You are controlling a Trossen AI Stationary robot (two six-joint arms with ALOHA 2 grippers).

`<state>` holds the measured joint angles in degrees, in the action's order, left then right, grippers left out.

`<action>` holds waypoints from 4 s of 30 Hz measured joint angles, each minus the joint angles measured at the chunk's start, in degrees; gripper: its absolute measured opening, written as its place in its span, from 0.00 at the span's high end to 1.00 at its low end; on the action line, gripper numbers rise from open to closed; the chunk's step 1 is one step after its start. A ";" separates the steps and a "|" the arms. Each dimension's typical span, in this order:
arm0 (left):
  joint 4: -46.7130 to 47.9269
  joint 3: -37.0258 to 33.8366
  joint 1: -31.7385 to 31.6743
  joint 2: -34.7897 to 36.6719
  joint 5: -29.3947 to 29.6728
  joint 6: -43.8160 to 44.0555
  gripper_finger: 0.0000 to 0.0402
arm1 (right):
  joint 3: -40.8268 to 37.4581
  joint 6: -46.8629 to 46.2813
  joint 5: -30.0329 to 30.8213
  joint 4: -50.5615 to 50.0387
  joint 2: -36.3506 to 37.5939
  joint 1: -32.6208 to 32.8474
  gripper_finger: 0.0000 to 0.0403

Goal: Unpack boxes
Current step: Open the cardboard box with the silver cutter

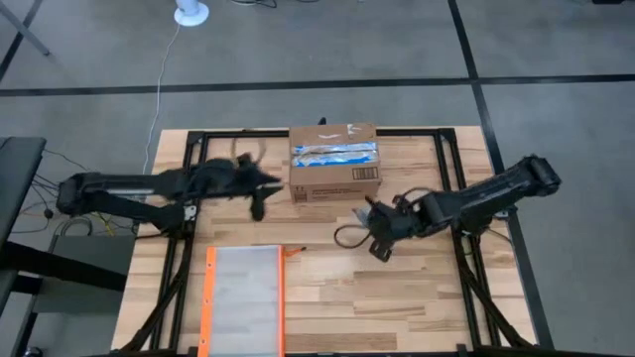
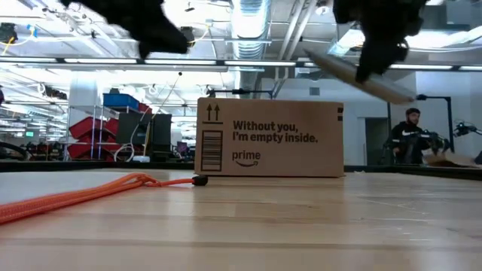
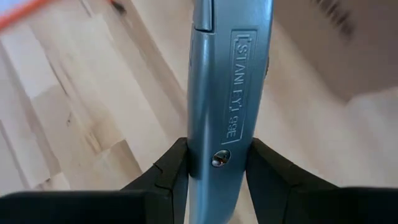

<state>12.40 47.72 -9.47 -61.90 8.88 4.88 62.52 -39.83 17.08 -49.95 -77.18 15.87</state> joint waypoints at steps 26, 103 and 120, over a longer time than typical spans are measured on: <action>12.37 17.97 -5.32 -28.49 -13.99 -11.51 0.76 | 0.00 9.88 -0.52 -4.72 14.44 -5.48 0.73; 28.98 17.39 28.92 -9.31 8.48 17.74 0.76 | -2.78 14.28 -17.36 12.37 -5.40 10.46 0.73; 27.81 17.45 41.03 -18.10 13.02 19.88 0.76 | 6.85 3.33 -18.52 17.75 -32.91 10.33 0.73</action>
<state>40.21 65.17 31.55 -80.00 21.90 24.75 69.37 -36.50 -1.44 -32.21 -110.09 26.20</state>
